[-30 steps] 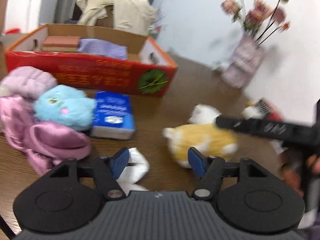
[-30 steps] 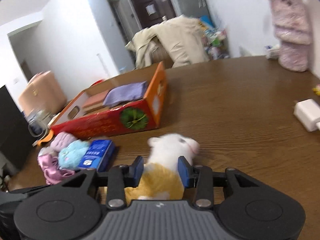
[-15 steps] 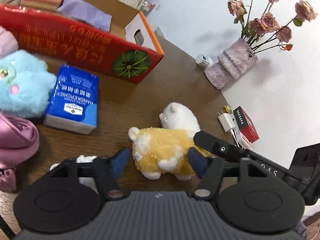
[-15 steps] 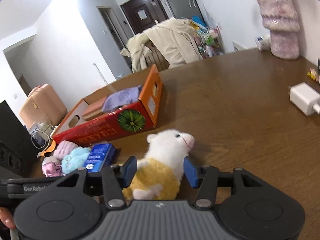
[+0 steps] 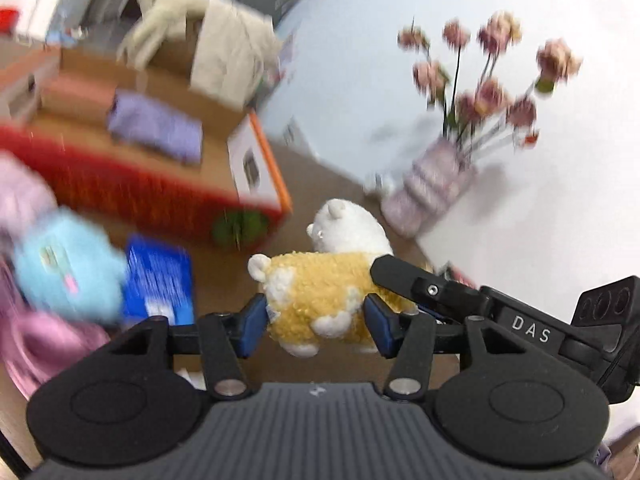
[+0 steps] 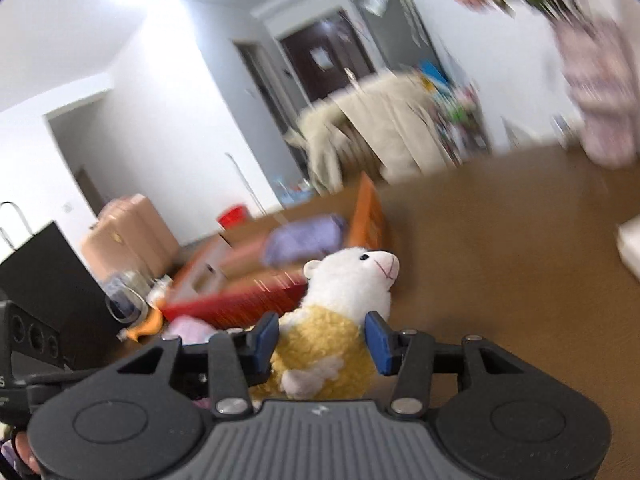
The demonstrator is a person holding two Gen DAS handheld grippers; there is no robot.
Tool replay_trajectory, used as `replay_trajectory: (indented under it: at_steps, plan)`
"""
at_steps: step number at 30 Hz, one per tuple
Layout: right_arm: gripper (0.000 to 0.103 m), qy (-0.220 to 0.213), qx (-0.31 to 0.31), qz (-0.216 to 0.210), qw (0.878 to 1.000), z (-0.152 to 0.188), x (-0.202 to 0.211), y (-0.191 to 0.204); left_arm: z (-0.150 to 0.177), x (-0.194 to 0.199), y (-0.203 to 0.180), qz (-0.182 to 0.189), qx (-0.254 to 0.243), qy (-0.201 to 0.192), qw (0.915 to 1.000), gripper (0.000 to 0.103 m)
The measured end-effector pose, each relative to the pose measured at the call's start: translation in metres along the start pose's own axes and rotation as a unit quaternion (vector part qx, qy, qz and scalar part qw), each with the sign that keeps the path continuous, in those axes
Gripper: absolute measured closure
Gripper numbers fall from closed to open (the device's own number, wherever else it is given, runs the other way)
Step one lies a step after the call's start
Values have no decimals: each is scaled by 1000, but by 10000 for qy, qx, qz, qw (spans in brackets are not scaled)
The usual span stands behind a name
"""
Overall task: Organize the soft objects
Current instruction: 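Lower the plush sheep into the box and open both grippers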
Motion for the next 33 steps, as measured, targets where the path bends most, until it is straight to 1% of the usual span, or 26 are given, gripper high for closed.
replay_trajectory:
  at_steps: [2, 4, 7, 9, 12, 15, 17, 18, 20, 21, 23, 25, 28, 30, 31, 32, 33]
  plan:
    - [56, -107, 236, -48, 9997, -22, -19, 15, -24, 2, 6, -90, -20, -143, 9999, 49]
    - [56, -145, 310, -112, 9994, -40, -41, 25, -52, -2, 18, -198, -6, -264, 9995, 49]
    - [56, -166, 355, -72, 9992, -62, -78, 32, -84, -17, 43, -271, 99, -282, 9992, 49]
    - [57, -44, 266, -3, 9996, -70, -109, 29, -98, -31, 60, -338, 130, -239, 9991, 50]
    - [57, 156, 145, 118, 9997, -69, -145, 21, -107, -56, 86, -403, 237, -84, 9989, 50]
    - [59, 332, 103, 302, 9989, -57, -167, 9, -100, -73, 108, -477, 348, 96, 9982, 51]
    - [59, 370, 152, 384, 9985, -49, -173, 5, -94, -78, 108, -534, 38, 149, 9985, 52]
    - [59, 419, 202, 449, 9979, -47, -176, 4, -93, -79, 106, -507, -43, 179, 9985, 51]
    - [59, 313, 290, 531, 9977, -48, -171, 6, -92, -78, 106, -426, -22, 164, 9990, 44]
    - [59, 215, 355, 569, 9975, -50, -167, 8, -93, -77, 105, -380, -18, 187, 9991, 43]
    - [59, 83, 418, 558, 9975, -54, -156, 12, -94, -73, 103, -401, -20, 208, 9990, 42]
    - [59, -80, 434, 509, 9977, -60, -140, 17, -99, -61, 96, -504, -64, 82, 9987, 41]
    - [59, -247, 481, 433, 9976, -67, -113, 25, -109, -33, 80, -518, -241, -122, 9983, 37]
    - [59, -395, 541, 422, 9969, -73, -92, 30, -115, -9, 66, -595, -424, -267, 9970, 36]
    - [58, -493, 563, 413, 9963, -76, -79, 33, -117, 4, 61, -623, -492, -360, 9962, 33]
    - [54, -562, 577, 399, 9960, -78, -67, 36, -118, 21, 54, -651, -560, -472, 9952, 30]
    - [52, -652, 586, 391, 9954, -79, -53, 39, -118, 36, 48, -672, -633, -564, 9941, 28]
Point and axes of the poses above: each gripper's, at about its wrist camera, not at the fingertips, and x roughly against the way its jaws point, y to its left, z to its underside, the point moved 7 cm from there along -x, roughly the way its jaws point, and after that the axes turned 9 degrees about z, right-handed, at the moved point
